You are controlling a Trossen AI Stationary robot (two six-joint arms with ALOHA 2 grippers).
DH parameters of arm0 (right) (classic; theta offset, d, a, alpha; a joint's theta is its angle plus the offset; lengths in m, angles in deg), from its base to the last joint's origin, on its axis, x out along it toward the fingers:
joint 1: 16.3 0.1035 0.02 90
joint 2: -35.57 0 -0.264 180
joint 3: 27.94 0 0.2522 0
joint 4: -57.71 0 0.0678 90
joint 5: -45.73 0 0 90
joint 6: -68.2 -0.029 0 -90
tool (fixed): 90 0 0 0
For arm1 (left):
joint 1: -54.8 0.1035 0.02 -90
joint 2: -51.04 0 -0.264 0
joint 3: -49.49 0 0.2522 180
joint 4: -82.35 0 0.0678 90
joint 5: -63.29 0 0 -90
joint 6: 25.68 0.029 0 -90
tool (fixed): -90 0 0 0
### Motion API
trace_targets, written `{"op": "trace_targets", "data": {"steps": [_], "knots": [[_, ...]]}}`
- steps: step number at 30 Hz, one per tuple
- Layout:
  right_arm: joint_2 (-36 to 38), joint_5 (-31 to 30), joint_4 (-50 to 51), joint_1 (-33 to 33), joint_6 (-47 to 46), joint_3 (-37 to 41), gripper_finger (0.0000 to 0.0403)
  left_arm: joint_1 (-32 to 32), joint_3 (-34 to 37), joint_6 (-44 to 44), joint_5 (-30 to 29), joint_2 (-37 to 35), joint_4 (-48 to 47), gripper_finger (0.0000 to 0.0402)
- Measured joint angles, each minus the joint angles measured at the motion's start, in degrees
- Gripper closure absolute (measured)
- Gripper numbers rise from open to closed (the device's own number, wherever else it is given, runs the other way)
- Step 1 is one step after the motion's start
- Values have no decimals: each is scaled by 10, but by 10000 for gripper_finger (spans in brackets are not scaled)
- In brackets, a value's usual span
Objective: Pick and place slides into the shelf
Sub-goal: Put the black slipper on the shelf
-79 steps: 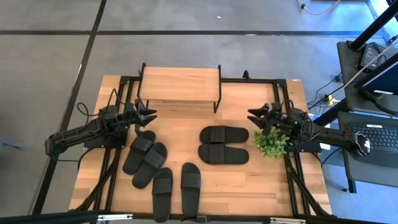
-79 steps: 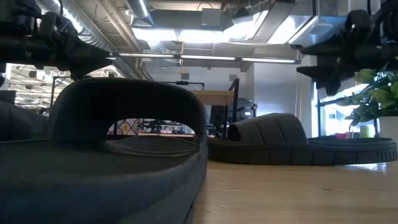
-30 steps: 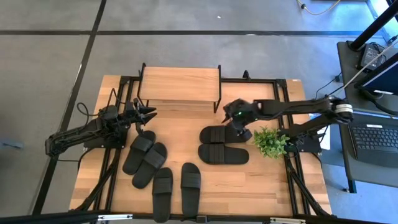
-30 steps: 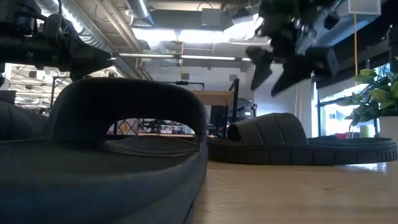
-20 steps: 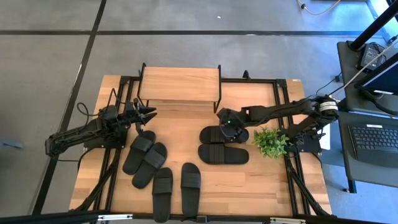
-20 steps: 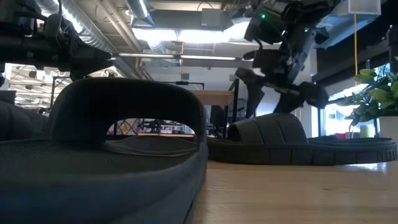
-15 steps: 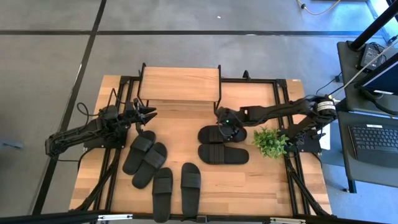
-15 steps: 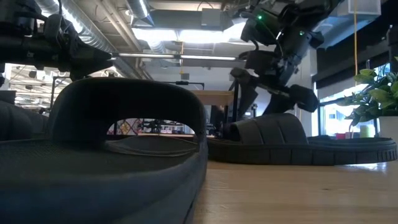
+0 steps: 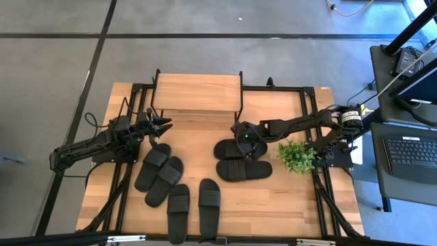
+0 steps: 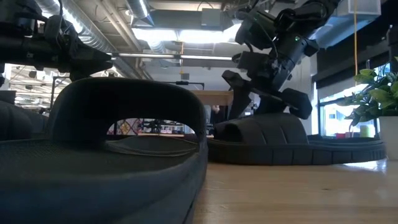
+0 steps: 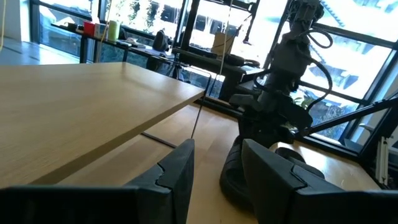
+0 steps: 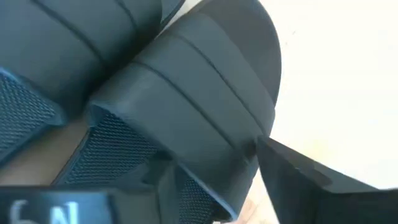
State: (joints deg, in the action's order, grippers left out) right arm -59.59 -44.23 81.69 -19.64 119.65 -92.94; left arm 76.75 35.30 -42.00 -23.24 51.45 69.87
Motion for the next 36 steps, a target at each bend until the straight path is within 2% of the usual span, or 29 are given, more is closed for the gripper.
{"op": "trace_targets", "data": {"steps": [13, 18, 23, 31, 36], "knots": [[1, 0, -12, 1, -62, 0, 385, 0, 0, 0, 0, 0, 0, 273], [3, -26, -7, 1, -92, -7, 383, 0, 0, 0, 0, 0, 0, 273], [22, -35, 34, -2, -125, -50, 388, 0, 0, 0, 0, 0, 0, 273], [44, -36, 177, -10, -215, -201, 388, 0, 0, 0, 0, 0, 0, 273], [45, -89, 240, -30, -310, -299, 388, 0, 0, 0, 0, 0, 0, 273]]}}
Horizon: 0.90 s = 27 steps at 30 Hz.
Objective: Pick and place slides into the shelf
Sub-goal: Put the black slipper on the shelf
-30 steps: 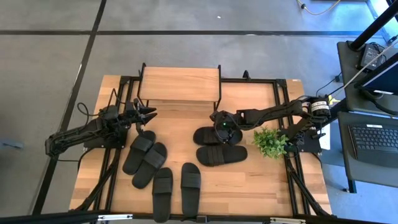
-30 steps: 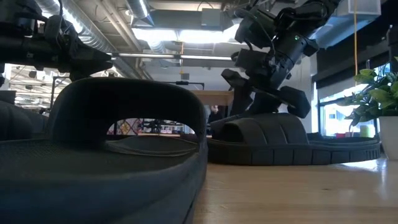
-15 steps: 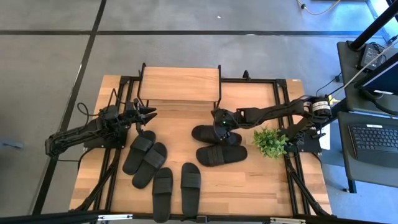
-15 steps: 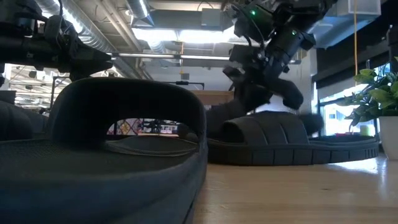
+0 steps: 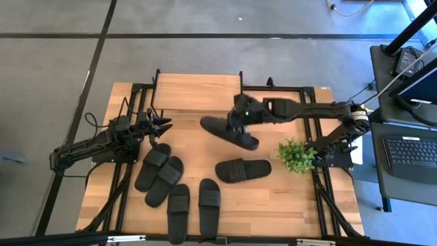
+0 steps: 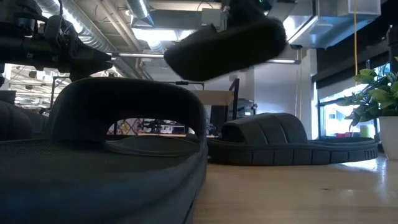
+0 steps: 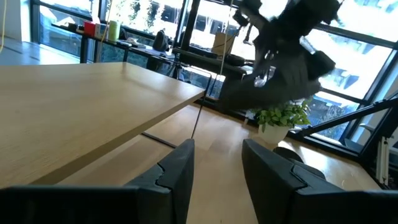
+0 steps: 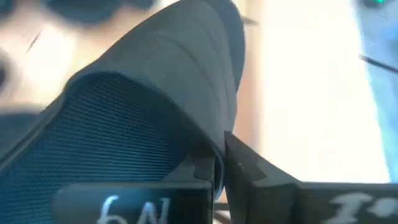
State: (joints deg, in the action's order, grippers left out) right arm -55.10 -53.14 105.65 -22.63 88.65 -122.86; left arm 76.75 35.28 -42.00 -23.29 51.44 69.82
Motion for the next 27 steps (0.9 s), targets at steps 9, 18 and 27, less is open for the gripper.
{"op": "trace_targets", "data": {"steps": [9, 18, 27], "knots": [[-14, -183, 3, -31, -125, -177, 388, 0, 0, 0, 0, 0, 0, 273], [-125, -316, 34, -64, -80, -341, 388, 0, 0, 0, -12, 0, -2, 273], [-261, -350, 243, -102, -171, -453, 388, 0, 0, 0, -12, 0, -2, 273]]}}
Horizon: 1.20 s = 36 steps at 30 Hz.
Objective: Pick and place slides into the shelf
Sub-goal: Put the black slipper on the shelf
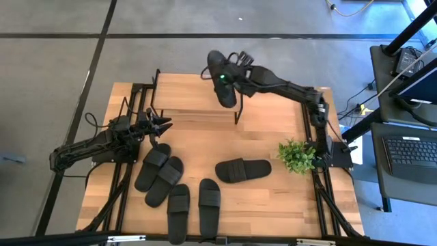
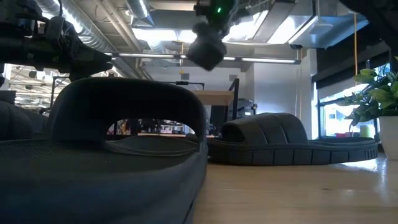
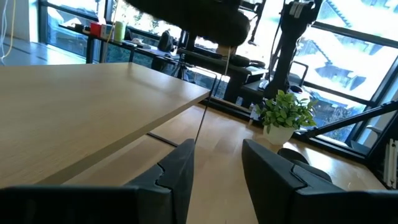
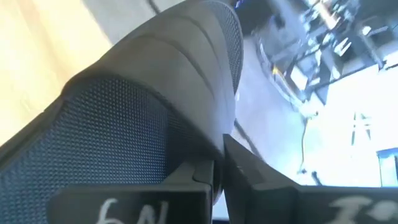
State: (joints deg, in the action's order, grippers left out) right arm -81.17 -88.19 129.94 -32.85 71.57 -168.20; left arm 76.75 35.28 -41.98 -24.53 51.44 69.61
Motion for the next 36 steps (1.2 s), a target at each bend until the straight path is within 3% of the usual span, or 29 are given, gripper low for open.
{"op": "trace_targets", "data": {"steps": [11, 19, 36], "knots": [[-64, 0, 22, -22, -19, 3, 388, 0, 0, 0, 0, 0, 0, 273], [-65, -2, 86, -40, -74, 3, 388, 0, 0, 0, 0, 0, 0, 273], [-65, 13, 108, -40, -75, 3, 387, 0, 0, 0, 0, 0, 0, 273]]}}
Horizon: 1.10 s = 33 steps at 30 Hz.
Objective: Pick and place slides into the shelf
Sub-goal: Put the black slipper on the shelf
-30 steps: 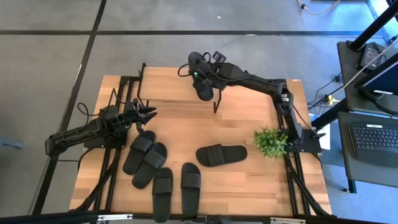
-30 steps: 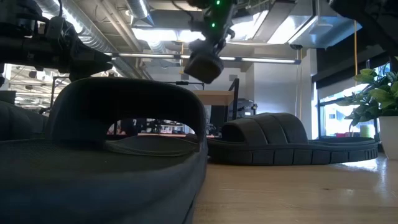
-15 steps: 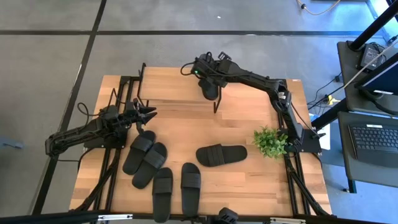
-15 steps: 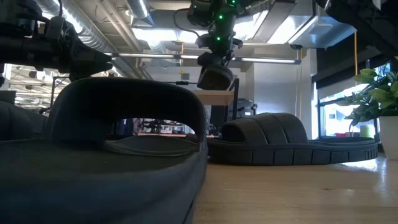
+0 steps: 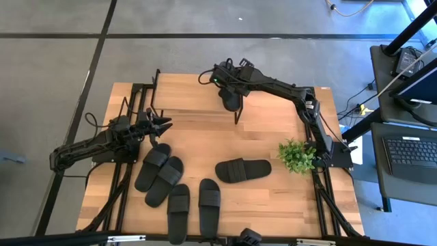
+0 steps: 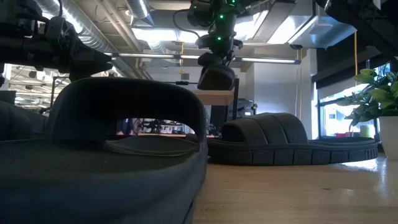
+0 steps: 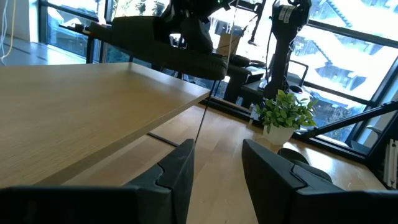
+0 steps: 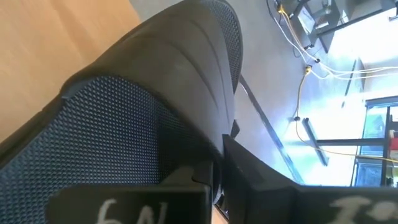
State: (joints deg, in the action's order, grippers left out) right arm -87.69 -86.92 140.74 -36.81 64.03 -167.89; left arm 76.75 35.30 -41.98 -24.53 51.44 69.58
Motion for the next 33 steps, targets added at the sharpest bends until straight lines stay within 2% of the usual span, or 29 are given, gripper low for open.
{"op": "trace_targets", "data": {"steps": [5, 16, 25, 33], "knots": [[0, 35, 5, 0, 2, 0, 387, 0, 0, 0, 0, 0, 0, 273], [0, 34, 16, 0, -1, 0, 384, 0, 0, 0, 0, 0, 0, 273], [0, 40, 20, 0, 2, 0, 353, 0, 0, 0, 0, 0, 0, 273], [0, 61, 20, 1, -1, 0, 348, 0, 0, 0, 0, 0, 0, 273]]}}
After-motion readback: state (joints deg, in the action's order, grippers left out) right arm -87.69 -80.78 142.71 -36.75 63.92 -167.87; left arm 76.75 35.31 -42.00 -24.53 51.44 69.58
